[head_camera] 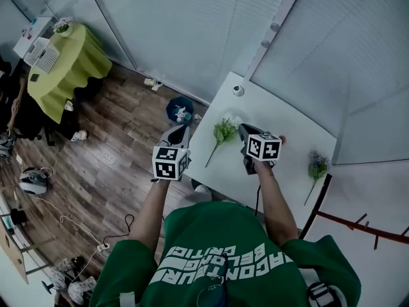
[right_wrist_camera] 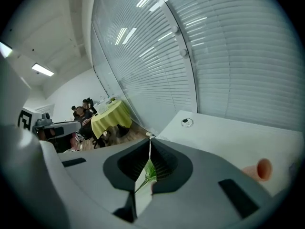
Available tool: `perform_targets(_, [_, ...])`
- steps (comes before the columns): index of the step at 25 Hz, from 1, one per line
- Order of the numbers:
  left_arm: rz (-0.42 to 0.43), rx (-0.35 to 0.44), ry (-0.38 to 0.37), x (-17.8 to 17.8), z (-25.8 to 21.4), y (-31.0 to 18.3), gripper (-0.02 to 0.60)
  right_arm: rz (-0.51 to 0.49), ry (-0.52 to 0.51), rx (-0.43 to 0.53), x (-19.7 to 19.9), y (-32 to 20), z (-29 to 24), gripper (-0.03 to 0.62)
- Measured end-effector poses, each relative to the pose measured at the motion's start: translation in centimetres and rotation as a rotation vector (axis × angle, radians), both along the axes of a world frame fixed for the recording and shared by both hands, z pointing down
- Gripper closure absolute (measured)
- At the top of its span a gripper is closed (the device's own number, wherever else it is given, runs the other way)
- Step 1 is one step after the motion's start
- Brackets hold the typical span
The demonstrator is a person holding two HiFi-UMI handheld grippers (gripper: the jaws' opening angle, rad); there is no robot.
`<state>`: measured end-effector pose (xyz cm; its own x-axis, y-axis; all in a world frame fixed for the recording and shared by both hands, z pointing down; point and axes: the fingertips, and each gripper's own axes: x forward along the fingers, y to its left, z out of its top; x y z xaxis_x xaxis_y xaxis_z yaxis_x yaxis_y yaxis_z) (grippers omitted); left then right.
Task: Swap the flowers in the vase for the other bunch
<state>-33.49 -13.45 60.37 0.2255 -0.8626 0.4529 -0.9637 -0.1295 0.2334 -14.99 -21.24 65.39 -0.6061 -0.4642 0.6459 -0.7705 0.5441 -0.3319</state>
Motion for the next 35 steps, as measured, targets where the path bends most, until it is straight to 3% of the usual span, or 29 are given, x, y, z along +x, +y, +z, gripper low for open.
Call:
perform_targets(8, [0.055,-0.024,0.017,0.2,1.3,-0.2,0.582,0.082,0.025,-0.074,-0.8,0.8,4.7,0.574])
perform_targets(11, [0.068,-0.037,0.023,0.2,2.0,-0.3,0.582,0.104,0.033,-0.119,-1.2,0.8,6.8,0.469])
perform_targets(15, [0.076,-0.059,0.027,0.1,3.2,-0.6,0.582,0.154,0.066,-0.164,-1.2,0.3,9.7,0.415])
perform_targets(24, [0.087,-0.094,0.026,-0.2,5.1,-1.1,0.582,0.231,0.123,-0.285,-1.9,-0.9,15.0,0.388])
perform_targets(35, [0.105,-0.13,0.033,-0.7,6.7,-3.0,0.582,0.203,0.208,-0.371,-3.4,-2.5,19.3,0.39])
